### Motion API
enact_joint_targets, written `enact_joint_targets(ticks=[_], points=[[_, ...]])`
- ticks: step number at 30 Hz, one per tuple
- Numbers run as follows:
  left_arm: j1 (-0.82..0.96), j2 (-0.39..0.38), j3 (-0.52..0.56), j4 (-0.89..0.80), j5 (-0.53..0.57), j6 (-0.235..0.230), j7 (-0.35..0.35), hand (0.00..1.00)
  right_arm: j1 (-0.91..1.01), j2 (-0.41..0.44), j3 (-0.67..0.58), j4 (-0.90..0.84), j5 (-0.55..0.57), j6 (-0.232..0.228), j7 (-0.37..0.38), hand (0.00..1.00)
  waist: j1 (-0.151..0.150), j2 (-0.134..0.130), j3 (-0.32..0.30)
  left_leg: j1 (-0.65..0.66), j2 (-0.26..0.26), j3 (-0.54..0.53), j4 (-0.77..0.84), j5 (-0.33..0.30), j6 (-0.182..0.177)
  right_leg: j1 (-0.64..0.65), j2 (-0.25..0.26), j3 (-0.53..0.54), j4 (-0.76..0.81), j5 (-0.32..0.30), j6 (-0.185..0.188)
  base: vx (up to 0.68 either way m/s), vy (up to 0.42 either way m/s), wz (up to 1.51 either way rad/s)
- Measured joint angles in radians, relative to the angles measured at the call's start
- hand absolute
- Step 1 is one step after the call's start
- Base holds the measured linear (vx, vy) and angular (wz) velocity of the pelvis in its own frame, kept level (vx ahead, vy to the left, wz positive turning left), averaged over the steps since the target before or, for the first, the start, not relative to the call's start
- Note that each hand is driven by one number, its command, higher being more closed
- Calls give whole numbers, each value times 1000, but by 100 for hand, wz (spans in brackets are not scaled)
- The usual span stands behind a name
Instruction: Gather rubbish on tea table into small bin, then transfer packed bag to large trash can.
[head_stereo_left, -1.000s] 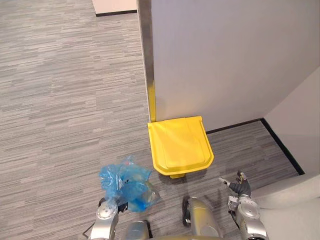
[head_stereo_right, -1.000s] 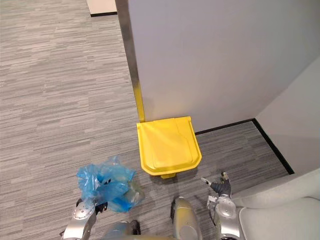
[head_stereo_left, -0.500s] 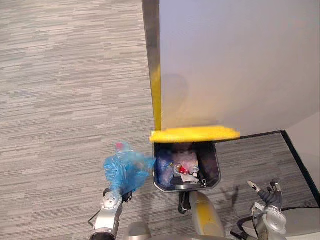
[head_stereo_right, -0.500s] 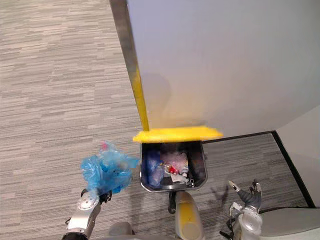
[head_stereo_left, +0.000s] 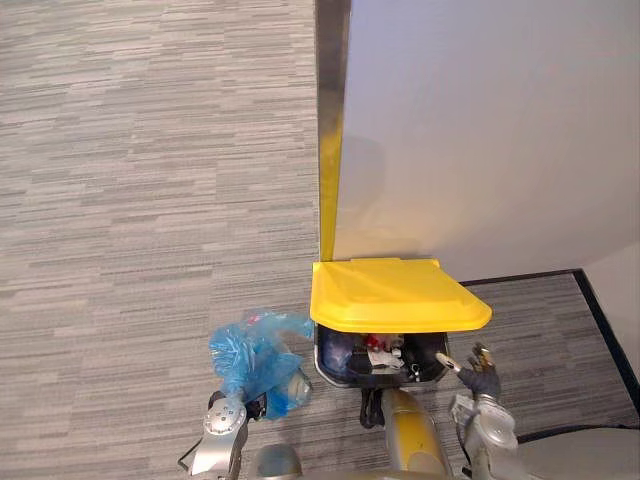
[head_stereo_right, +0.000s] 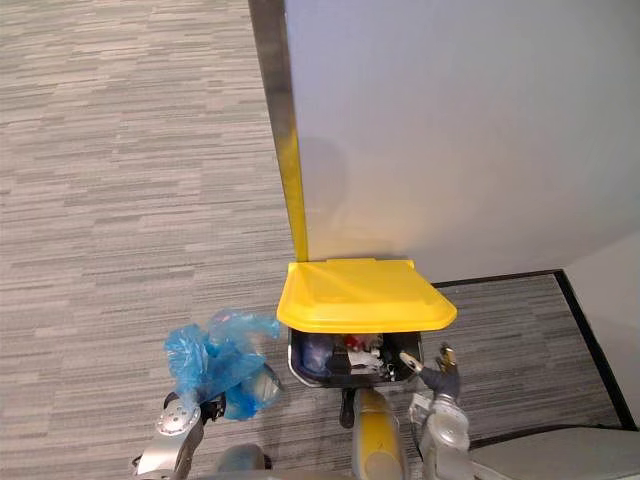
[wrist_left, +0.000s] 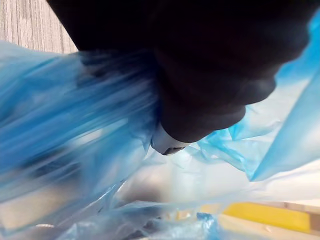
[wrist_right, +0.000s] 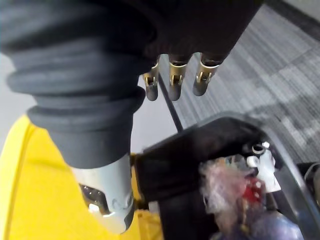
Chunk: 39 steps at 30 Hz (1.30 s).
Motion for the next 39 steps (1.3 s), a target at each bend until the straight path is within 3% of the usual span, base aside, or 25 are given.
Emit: enact_joint_targets(ticks=[4, 12, 22, 24, 29, 37, 39], points=[[-1, -2, -25, -11, 0, -7, 0, 100, -64, -6, 64, 0, -3, -1, 0, 0, 18, 5, -2, -34, 9, -42, -33, 49, -15, 0, -6, -46, -34, -3, 5, -29, -95, 35], [-20, 0, -43, -9, -2, -22, -1, 100, -191, -74, 96, 1, -3, -15, -4, 0, 17, 34, 0, -59, 34, -95, -59, 59, -24, 0, 29, -43, -45, -12, 18, 7, -44, 18], [-44, 26, -109, -9, -8, -54, -24, 100, -282, -207, 110, 1, -2, -14, -2, 0, 15, 32, 0, -66, 21, -96, -56, 59, -23, 0, 34, 53, -56, 27, -40, -25, 39, 4], [-45, 36, -117, -20, -13, -54, -26, 100, -299, -220, 138, 1, -1, -14, -1, 0, 12, 30, 2, -79, 22, -95, -57, 56, -19, 0, 35, 49, -82, 46, -22, -126, 12, 5], [-51, 65, -213, -113, -52, -70, -53, 100, -361, -231, 181, 1, 1, -15, 23, 0, 12, 0, 17, -93, 6, -90, -57, 48, -6, 3, 36, 71, -144, 108, 20, -132, 28, -7], [-170, 68, -443, -162, -120, -88, -89, 100, -444, -250, 235, 37, 11, -21, 42, 0, 6, -8, 21, -99, -22, -79, -61, 61, 3, 23, 21, 95, -218, 171, 29, -42, 45, -4], [-225, 67, -501, -164, -120, -92, -88, 100, -482, -256, 262, 62, 14, -21, 43, 0, -13, -12, 24, -100, -31, -77, -62, 63, 6, 23, 14, 99, -221, 180, 20, 24, 44, 0]])
